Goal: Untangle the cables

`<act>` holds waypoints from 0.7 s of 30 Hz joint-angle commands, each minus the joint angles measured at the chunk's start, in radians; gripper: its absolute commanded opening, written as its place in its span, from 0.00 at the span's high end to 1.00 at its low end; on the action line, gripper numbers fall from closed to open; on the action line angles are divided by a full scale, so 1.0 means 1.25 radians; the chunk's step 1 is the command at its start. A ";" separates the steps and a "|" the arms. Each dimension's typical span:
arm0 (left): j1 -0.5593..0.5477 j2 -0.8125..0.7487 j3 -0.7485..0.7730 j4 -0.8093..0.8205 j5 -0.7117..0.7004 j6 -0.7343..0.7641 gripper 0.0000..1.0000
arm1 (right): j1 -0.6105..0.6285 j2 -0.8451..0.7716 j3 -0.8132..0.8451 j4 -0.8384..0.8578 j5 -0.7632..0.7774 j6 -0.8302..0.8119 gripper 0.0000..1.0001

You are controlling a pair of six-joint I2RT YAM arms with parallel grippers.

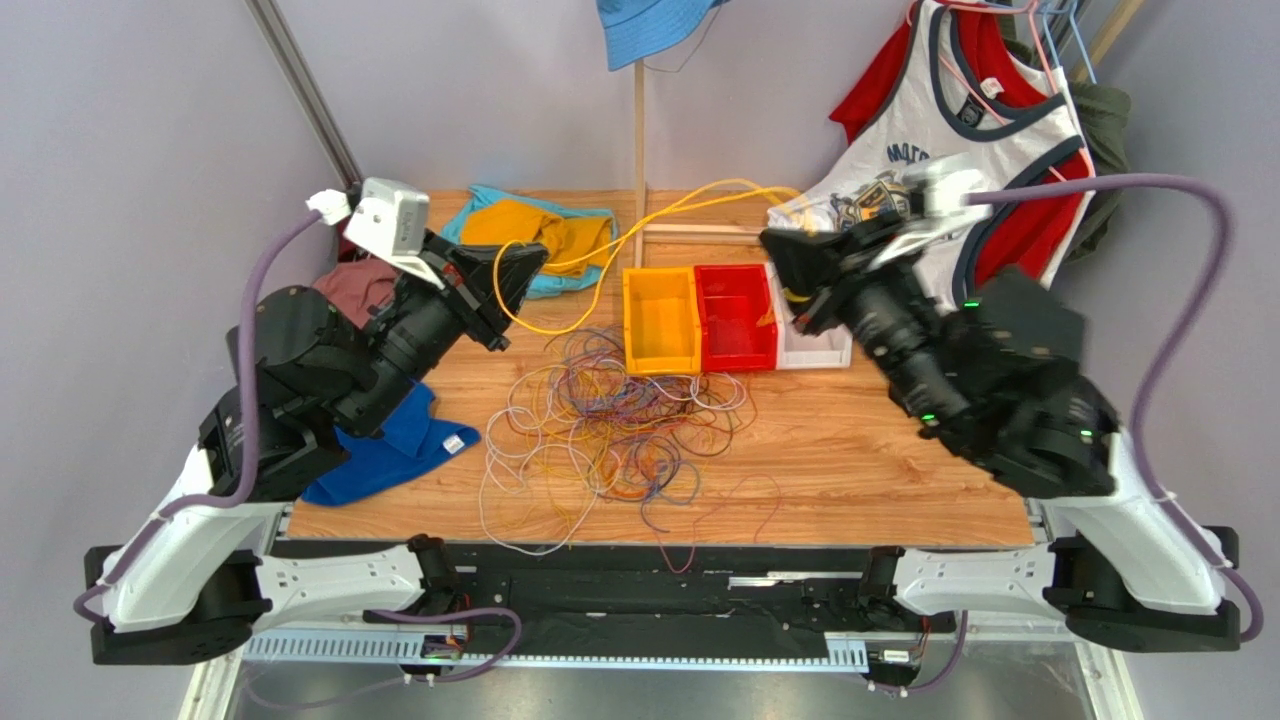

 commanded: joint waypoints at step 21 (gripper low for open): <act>0.203 0.415 -0.015 0.108 0.168 -0.126 1.00 | -0.302 0.279 -0.193 0.175 -0.298 0.114 1.00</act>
